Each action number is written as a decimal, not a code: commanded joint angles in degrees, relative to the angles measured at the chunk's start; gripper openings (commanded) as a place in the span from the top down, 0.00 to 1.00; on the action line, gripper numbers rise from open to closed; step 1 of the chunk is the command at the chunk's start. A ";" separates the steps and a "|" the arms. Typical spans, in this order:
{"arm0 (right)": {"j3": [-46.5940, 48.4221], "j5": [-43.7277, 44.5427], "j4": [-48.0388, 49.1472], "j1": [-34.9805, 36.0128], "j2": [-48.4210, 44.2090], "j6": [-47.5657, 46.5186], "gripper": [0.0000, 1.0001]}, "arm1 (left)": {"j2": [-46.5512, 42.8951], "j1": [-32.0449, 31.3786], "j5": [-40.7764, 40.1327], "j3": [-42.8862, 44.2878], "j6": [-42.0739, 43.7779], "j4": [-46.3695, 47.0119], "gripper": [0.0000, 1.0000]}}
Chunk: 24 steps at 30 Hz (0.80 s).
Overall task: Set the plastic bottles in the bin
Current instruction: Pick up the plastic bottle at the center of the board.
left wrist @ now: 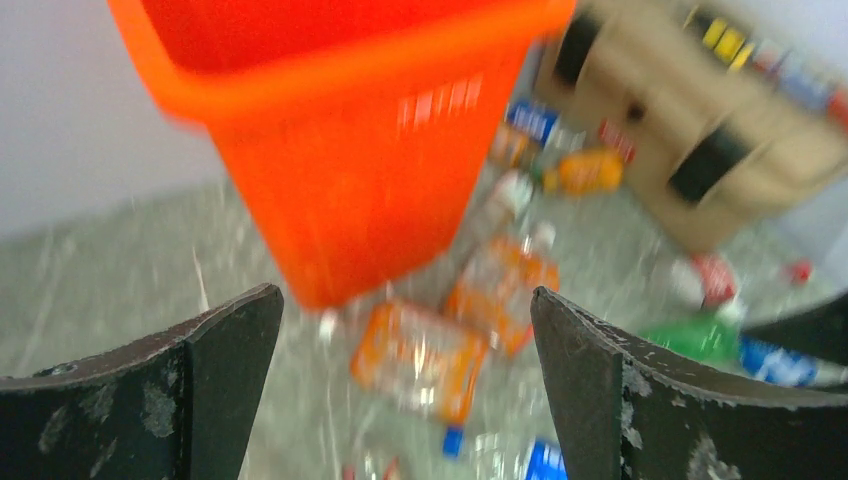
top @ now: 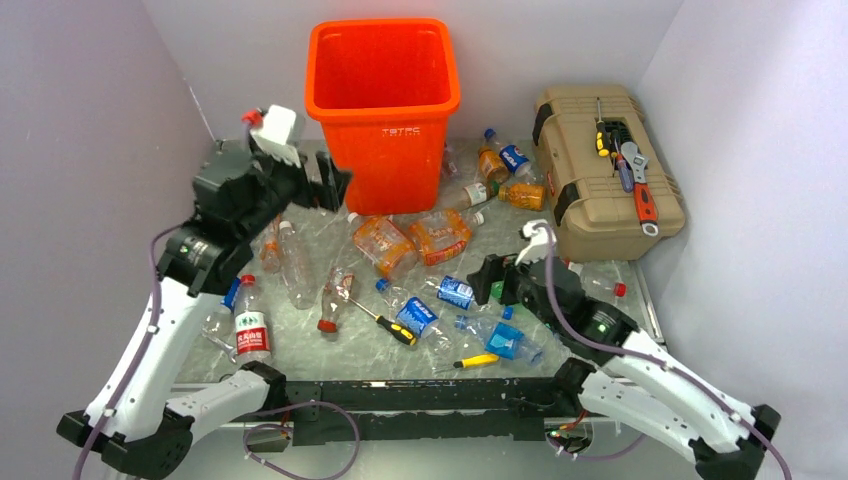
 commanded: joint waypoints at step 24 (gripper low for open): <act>11.74 -0.41 -1.84 2.31 39.86 -8.89 0.07 | -10.48 -0.01 13.49 -33.13 -14.77 6.71 0.02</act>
